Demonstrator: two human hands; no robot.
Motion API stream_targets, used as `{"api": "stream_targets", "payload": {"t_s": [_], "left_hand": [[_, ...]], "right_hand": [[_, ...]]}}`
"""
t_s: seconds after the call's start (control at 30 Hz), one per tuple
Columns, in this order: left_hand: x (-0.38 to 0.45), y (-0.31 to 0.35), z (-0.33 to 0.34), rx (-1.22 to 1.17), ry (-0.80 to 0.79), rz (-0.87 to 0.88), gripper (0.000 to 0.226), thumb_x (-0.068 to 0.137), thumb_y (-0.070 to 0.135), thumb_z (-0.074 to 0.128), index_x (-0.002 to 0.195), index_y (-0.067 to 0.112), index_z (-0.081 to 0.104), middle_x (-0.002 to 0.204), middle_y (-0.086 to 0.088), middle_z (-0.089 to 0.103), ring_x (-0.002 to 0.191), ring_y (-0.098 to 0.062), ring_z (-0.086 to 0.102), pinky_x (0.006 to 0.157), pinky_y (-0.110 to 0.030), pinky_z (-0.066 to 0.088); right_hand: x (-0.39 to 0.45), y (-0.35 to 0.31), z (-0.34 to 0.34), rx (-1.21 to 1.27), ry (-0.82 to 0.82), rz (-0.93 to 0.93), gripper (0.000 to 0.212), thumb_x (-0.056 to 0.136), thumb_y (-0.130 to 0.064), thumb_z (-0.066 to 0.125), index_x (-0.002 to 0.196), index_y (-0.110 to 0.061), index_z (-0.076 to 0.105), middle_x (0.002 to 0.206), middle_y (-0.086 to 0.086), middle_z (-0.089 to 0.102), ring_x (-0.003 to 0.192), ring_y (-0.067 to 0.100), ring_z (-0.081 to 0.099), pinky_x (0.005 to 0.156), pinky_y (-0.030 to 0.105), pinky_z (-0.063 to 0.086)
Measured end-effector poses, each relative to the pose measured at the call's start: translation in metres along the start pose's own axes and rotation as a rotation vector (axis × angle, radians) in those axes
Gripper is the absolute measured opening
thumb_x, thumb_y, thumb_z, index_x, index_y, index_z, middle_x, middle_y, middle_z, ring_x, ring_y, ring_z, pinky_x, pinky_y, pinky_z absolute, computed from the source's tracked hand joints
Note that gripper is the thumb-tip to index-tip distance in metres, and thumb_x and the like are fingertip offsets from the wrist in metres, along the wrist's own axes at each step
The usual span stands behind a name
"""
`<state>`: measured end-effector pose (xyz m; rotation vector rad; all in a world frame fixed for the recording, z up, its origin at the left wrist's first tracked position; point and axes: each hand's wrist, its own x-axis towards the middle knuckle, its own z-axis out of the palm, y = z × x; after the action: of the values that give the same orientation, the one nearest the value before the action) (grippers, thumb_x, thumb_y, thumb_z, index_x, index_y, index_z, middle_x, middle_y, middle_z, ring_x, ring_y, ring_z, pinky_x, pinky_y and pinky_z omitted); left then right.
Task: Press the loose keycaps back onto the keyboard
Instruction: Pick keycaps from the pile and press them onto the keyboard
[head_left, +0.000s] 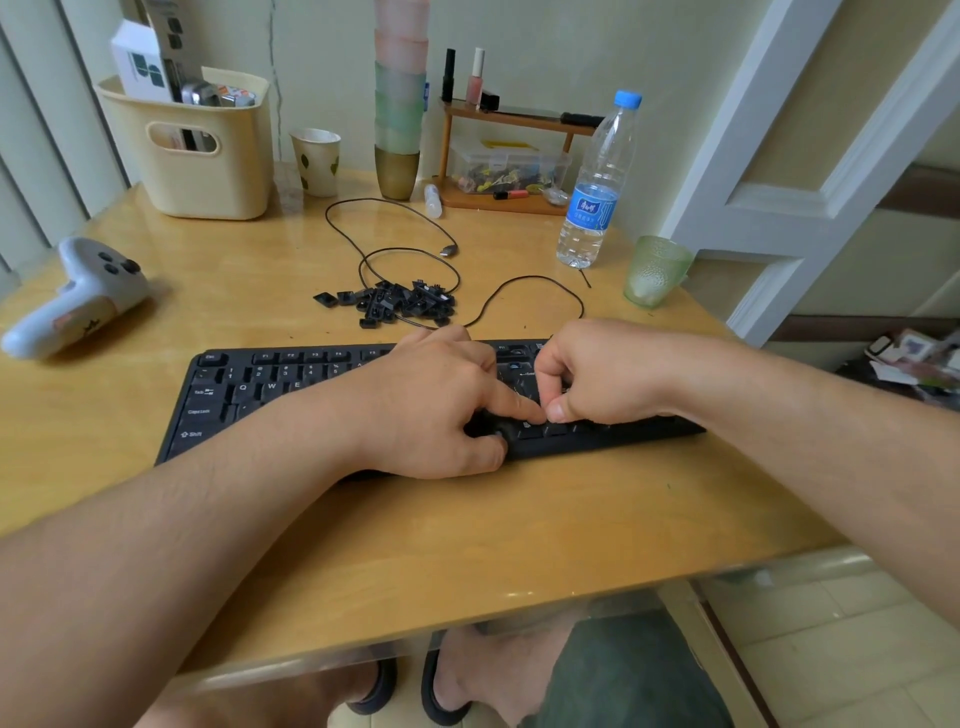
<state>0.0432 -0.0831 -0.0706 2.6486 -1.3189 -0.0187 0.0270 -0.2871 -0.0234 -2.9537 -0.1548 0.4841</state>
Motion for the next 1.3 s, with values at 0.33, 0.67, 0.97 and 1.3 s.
{"api": "stream_targets", "payload": {"t_s": [0.33, 0.67, 0.97, 1.3], "left_hand": [[-0.001, 0.0, -0.001, -0.018, 0.03, -0.008, 0.057, 0.083, 0.064, 0.043, 0.139, 0.062, 0.051, 0.096, 0.014, 0.046, 0.101, -0.013, 0.039, 0.096, -0.039, 0.036], [-0.004, -0.011, -0.007, -0.076, 0.067, -0.034, 0.049, 0.083, 0.063, 0.047, 0.13, 0.057, 0.062, 0.095, 0.013, 0.051, 0.104, -0.015, 0.044, 0.102, -0.047, 0.04], [-0.002, -0.005, -0.002, -0.054, 0.073, 0.062, 0.045, 0.087, 0.059, 0.051, 0.13, 0.058, 0.063, 0.089, 0.014, 0.047, 0.099, -0.012, 0.042, 0.091, -0.035, 0.031], [-0.016, -0.052, -0.033, -0.166, 0.307, -0.152, 0.022, 0.08, 0.046, 0.057, 0.081, 0.033, 0.076, 0.069, 0.01, 0.066, 0.07, -0.008, 0.06, 0.068, -0.031, 0.05]], "right_hand": [[-0.002, 0.003, 0.003, 0.069, -0.004, 0.016, 0.013, 0.086, -0.023, 0.082, 0.076, -0.023, 0.073, 0.057, -0.014, 0.059, 0.063, 0.009, 0.055, 0.061, 0.027, 0.043], [0.003, 0.018, 0.007, 0.196, 0.043, -0.01, 0.011, 0.082, -0.028, 0.086, 0.076, -0.027, 0.077, 0.057, -0.017, 0.065, 0.064, 0.008, 0.059, 0.066, 0.028, 0.049], [0.025, 0.01, -0.009, 0.3, 0.109, -0.086, 0.014, 0.084, -0.025, 0.086, 0.075, -0.021, 0.076, 0.044, -0.015, 0.05, 0.041, 0.0, 0.043, 0.058, 0.027, 0.039], [0.11, -0.077, -0.009, 0.153, 0.244, -0.354, 0.017, 0.089, -0.02, 0.072, 0.074, -0.03, 0.071, 0.075, -0.009, 0.067, 0.075, 0.013, 0.059, 0.062, 0.03, 0.046]]}}
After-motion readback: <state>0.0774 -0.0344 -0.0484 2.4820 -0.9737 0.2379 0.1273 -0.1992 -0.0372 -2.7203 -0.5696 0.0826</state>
